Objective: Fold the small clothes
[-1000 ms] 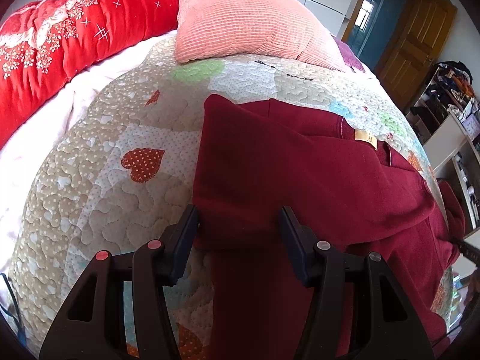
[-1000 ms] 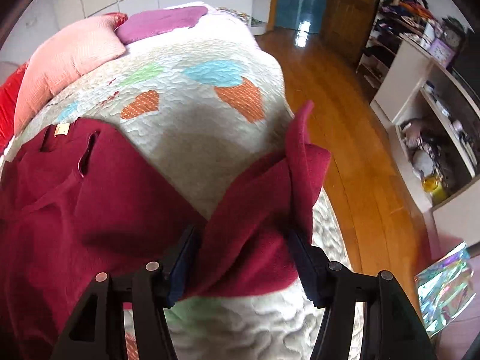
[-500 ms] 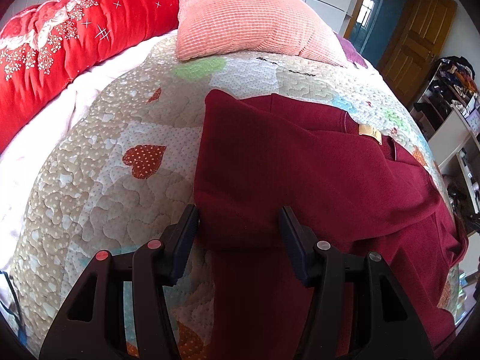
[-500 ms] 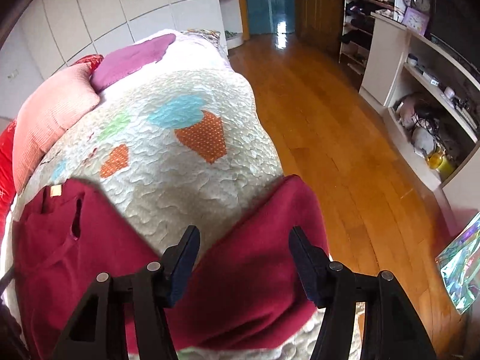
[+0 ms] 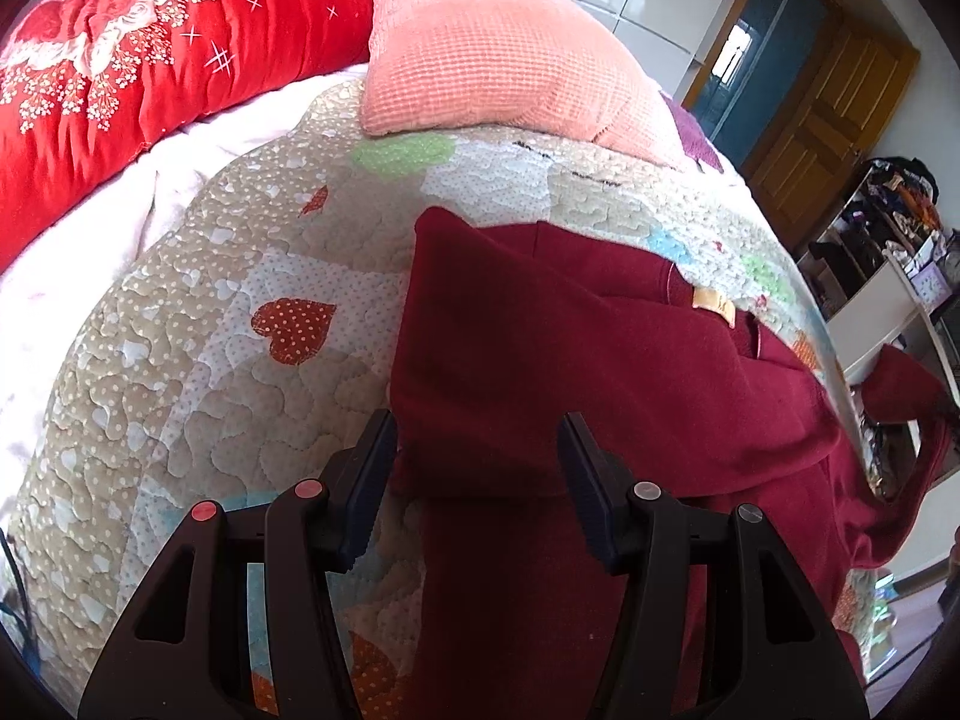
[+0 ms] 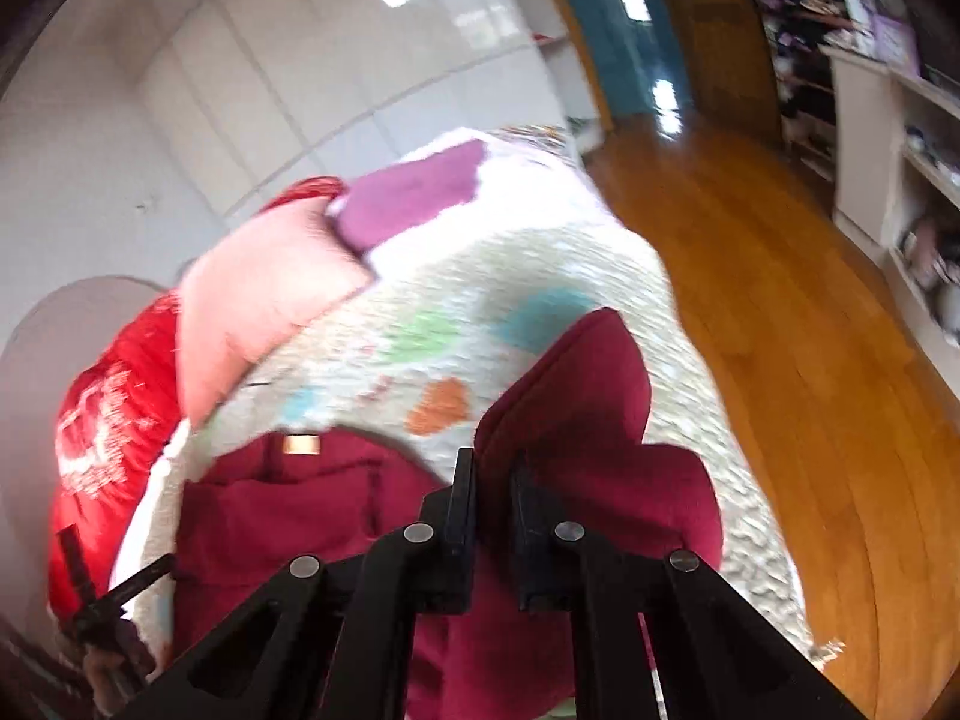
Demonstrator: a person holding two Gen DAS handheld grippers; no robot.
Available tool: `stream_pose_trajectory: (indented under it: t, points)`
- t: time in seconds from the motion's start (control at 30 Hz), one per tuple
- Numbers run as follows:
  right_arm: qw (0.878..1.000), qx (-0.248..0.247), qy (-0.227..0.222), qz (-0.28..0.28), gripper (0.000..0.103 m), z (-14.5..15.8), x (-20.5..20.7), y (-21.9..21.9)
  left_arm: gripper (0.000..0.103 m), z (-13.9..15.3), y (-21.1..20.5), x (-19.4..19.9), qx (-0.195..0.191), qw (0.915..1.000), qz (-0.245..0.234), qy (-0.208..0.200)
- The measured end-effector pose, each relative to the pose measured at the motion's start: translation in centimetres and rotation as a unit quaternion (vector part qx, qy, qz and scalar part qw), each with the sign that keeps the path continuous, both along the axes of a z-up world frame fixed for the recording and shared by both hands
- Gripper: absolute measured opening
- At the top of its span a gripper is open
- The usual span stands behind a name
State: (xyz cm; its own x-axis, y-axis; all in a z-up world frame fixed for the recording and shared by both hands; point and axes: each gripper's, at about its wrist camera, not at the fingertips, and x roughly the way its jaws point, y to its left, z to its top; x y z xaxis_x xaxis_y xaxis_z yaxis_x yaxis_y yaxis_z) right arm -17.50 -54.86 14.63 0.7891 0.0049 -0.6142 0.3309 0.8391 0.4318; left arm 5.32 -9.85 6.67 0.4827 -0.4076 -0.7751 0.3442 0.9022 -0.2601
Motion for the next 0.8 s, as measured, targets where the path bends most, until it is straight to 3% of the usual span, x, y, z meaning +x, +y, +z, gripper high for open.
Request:
stream_pose_trajectory:
  t: [0.1,0.2,0.23,0.27,0.33,0.4,0.47,0.67,0.8]
  points:
    - [0.991,-0.019,-0.054,0.119,0.009,2.8,4.0,6.8,0.055,1.1,0.8,-0.2,-0.034,0.9993,0.011,-0.011]
    - [0.972,-0.026,-0.078,0.218,0.009,1.6,8.2,14.2,0.055,1.6,1.4,-0.1,-0.057,0.9981,0.015,-0.016]
    - [0.967,-0.032,-0.068,0.242,0.011,0.2,9.5,16.5,0.055,1.6,1.5,-0.1,-0.063,0.9978,0.015,-0.016]
    - [0.964,-0.036,-0.035,0.261,0.026,-1.8,10.8,18.4,0.055,1.6,1.5,0.0,-0.066,0.9976,0.014,-0.014]
    - [0.956,-0.028,0.046,0.289,0.045,-6.0,12.2,20.7,0.055,1.3,1.5,0.4,-0.071,0.9974,0.009,-0.003]
    - [0.954,-0.017,0.072,0.292,0.045,-8.5,11.5,21.0,0.055,1.0,1.7,0.8,-0.080,0.9967,0.008,0.008]
    - [0.958,-0.018,0.080,0.274,0.045,-9.1,10.2,19.7,0.055,0.7,1.9,1.2,-0.082,0.9964,0.012,0.014]
    - [0.978,-0.003,0.036,0.205,0.050,-6.6,5.2,14.1,0.057,0.2,1.6,1.7,-0.073,0.9971,0.019,0.012]
    - [0.986,0.014,0.045,0.160,0.053,-7.2,3.2,11.0,0.057,0.1,0.7,2.2,-0.042,0.9989,0.019,-0.002]
